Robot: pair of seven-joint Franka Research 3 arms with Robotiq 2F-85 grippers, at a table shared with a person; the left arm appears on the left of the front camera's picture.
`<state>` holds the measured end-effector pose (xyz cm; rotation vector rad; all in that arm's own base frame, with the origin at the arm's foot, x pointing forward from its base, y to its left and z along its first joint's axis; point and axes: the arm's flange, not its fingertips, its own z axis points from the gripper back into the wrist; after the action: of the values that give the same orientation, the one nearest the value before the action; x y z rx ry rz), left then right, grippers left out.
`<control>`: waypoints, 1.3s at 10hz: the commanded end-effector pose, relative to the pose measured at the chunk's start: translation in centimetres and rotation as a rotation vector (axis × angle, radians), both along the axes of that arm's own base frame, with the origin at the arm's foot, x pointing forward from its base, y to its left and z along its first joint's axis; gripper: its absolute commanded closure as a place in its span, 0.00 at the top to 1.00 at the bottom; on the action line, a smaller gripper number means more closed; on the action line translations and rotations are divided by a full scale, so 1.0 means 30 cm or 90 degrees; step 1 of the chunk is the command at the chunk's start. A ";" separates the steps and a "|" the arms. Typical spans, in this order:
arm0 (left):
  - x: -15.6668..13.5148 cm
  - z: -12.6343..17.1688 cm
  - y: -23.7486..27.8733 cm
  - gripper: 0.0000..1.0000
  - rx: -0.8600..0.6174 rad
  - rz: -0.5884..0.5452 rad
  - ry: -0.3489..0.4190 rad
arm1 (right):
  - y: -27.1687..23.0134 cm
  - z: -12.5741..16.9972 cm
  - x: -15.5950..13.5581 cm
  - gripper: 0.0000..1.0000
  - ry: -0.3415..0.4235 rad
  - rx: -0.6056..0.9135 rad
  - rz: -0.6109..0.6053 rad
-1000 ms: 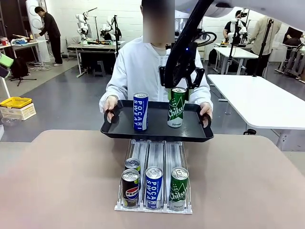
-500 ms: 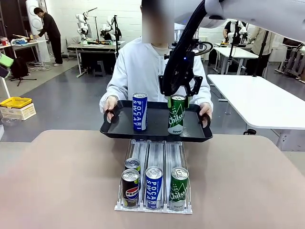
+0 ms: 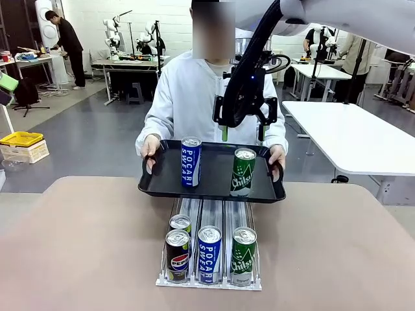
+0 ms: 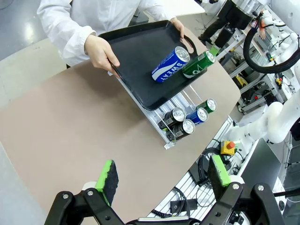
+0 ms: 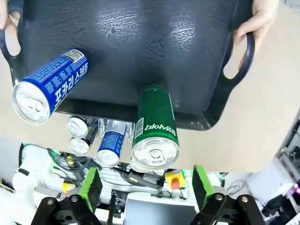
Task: Retrieve and hand over the desired beverage to the person.
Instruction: Place the picked can on the Handle tray extended by the person.
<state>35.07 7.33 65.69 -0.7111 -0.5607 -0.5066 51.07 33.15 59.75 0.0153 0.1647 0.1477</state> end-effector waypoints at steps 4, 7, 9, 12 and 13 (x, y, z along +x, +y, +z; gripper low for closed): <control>0.003 0.002 0.002 1.00 -0.011 -0.004 -0.013 | -0.008 0.023 0.000 1.00 -0.021 -0.014 0.027; 0.003 0.002 0.002 1.00 -0.011 -0.004 -0.013 | -0.016 0.035 -0.007 1.00 -0.028 -0.008 0.024; 0.003 0.002 0.002 1.00 -0.011 -0.004 -0.013 | -0.063 0.086 -0.041 1.00 -0.068 0.002 0.029; 0.003 0.002 0.002 1.00 -0.011 -0.004 -0.013 | -0.410 0.280 -0.326 1.00 -0.195 0.079 0.046; 0.003 0.002 0.002 1.00 -0.011 -0.004 -0.013 | -0.525 0.311 -0.414 1.00 -0.224 0.114 0.064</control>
<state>35.08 7.36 65.70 -0.7109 -0.5611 -0.5059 42.89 21.70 71.94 0.0856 -0.1437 0.2000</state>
